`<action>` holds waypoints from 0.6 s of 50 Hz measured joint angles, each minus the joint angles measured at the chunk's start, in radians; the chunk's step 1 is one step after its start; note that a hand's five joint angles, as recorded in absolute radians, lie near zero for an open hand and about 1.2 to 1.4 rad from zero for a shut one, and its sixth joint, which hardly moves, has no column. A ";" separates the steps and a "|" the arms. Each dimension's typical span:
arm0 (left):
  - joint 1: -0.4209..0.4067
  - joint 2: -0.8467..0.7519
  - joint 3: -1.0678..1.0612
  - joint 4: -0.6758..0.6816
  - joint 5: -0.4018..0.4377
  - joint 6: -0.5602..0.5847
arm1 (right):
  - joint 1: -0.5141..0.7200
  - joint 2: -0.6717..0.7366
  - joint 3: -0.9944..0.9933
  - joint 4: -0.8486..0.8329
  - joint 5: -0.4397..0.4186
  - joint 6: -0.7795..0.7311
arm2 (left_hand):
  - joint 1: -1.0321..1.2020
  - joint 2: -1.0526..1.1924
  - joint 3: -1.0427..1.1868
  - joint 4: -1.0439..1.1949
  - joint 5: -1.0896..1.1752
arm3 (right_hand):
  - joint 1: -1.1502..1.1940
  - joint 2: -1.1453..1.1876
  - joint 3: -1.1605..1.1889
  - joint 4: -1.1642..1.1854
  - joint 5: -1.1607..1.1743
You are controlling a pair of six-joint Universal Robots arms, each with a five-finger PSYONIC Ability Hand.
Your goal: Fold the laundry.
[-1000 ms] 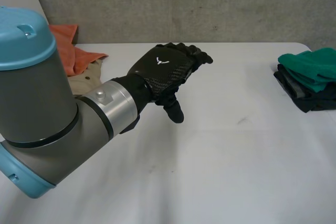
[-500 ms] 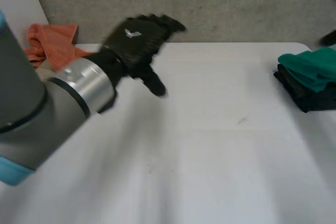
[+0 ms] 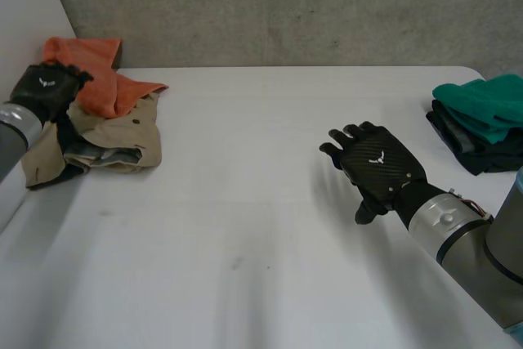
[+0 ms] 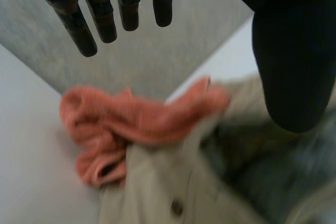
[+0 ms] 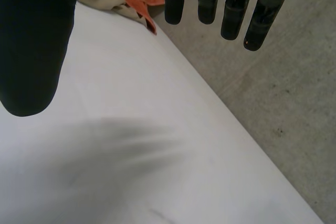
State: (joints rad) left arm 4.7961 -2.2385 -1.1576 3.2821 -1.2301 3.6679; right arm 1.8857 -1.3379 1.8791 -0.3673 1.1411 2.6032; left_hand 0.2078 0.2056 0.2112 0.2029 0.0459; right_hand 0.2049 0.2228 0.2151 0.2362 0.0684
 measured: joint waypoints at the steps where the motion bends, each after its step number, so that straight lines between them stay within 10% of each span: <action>1: 0.011 -0.047 0.031 0.003 -0.004 0.046 | -0.003 0.000 0.005 0.004 0.003 -0.004 | 0.000 0.000 0.000 0.000 0.000 | 0.000 0.000 0.000 0.000 0.000; 17: 0.021 -0.303 0.272 0.165 -0.026 0.129 | -0.008 0.000 0.053 0.005 -0.001 -0.001 | 0.107 0.104 0.092 0.106 0.089 | 0.000 0.000 0.000 0.000 0.000; 23: 0.000 -0.319 0.280 0.167 -0.013 0.126 | -0.018 0.000 0.059 0.005 -0.001 -0.002 | 0.916 0.874 0.863 0.878 0.839 | 0.000 0.000 0.000 0.000 0.000; 30: -0.055 -0.263 0.224 0.172 -0.031 0.121 | -0.035 0.003 0.053 -0.001 -0.001 -0.003 | 0.940 0.985 0.975 0.991 0.899 | 0.000 0.000 0.000 0.000 0.000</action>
State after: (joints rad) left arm 4.7408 -2.5013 -0.9335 3.4539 -1.2610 3.7891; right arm 1.8511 -1.3352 1.9322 -0.3680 1.1401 2.6003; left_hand 1.1480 1.1909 1.1858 1.1936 0.9444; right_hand 0.2049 0.2228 0.2151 0.2362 0.0684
